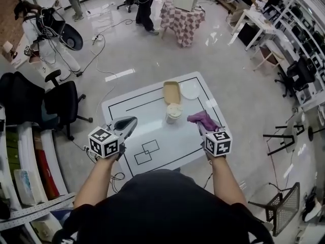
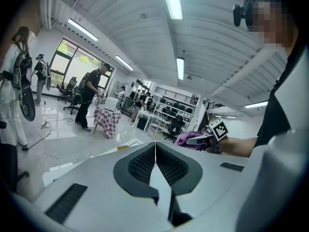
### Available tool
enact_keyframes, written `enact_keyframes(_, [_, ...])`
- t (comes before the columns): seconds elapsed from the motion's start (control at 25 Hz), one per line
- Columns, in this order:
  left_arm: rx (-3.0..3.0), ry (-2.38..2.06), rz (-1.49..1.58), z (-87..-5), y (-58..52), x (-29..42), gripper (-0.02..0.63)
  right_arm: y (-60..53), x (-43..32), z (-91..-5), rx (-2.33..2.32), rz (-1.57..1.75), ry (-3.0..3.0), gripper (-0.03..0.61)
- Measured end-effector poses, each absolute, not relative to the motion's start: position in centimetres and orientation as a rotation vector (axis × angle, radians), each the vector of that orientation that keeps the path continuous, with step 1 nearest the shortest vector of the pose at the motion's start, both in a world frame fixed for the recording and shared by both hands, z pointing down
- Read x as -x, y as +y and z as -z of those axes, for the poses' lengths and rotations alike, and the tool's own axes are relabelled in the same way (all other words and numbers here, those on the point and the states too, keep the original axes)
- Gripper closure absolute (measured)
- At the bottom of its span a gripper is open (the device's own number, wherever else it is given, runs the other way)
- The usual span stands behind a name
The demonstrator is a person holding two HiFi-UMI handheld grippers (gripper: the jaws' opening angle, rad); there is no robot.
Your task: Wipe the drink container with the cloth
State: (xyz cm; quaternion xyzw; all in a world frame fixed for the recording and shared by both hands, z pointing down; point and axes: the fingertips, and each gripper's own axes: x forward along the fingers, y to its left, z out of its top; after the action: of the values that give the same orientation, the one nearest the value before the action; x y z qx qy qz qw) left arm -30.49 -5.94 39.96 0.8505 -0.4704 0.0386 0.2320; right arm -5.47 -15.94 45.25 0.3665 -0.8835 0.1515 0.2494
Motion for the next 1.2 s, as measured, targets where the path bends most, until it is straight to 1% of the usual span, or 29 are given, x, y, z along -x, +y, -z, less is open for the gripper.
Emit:
enact_keyframes(0.32, [-2.263, -1.372, -0.19, -42.7, -11.2, 29.3, 0.591, -22.5, 4.7, -48.3, -0.879, -0.446, -2.414, 0.497])
enact_keyframes(0.68, [-2.35, -1.341, -0.345, -47.1, -16.4, 25.1, 0.583, -27.7, 4.5, -50.7, -0.76, -0.444, -2.443, 0.497])
enact_keyframes(0.72, [-2.376, -1.324, -0.385, -47.6, -16.8, 24.4, 0.564, -28.2, 4.8, -50.7, -0.742, -0.436, -2.457, 0.497])
enact_keyframes(0.8, [-2.43, -1.281, -0.5, -49.4, -17.5, 23.2, 0.501, -29.0, 5.7, -50.5, -0.696, -0.422, -2.491, 0.497])
enact_keyframes(0.88, [-2.455, -1.243, -0.6, -51.2, -17.9, 22.2, 0.464, -29.3, 6.9, -50.3, -0.628, -0.4, -2.524, 0.498])
enact_keyframes(1.04, [-2.454, -1.202, -0.656, -53.7, -19.3, 20.9, 0.386, -29.1, 9.8, -50.7, -0.46, -0.353, -2.561, 0.498])
enact_keyframes(1.12, [-2.457, -1.188, -0.696, -55.0, -19.9, 20.2, 0.335, -28.9, 11.0, -51.3, -0.4, -0.364, -2.562, 0.498])
enact_keyframes(1.16, [-2.46, -1.182, -0.726, -55.7, -20.2, 19.8, 0.289, -28.7, 11.5, -51.6, -0.372, -0.371, -2.565, 0.498])
enact_keyframes(1.2, [-2.465, -1.176, -0.759, -56.3, -20.5, 19.4, 0.262, -28.5, 12.1, -51.7, -0.341, -0.374, -2.57, 0.497])
